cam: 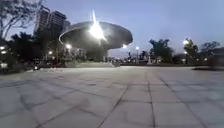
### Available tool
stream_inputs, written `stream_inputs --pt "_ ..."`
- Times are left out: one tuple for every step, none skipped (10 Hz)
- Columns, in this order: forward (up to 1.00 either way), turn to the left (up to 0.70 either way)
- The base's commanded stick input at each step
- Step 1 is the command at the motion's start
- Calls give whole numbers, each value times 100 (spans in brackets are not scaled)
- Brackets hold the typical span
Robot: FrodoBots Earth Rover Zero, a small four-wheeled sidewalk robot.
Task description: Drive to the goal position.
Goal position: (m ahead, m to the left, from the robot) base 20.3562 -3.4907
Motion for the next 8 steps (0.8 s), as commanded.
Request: stream_inputs --pt "70 -5" --pt "70 0" --pt "70 0" --pt "70 0" --pt "70 0" --pt "70 0" --pt "70 0" --pt "70 0"
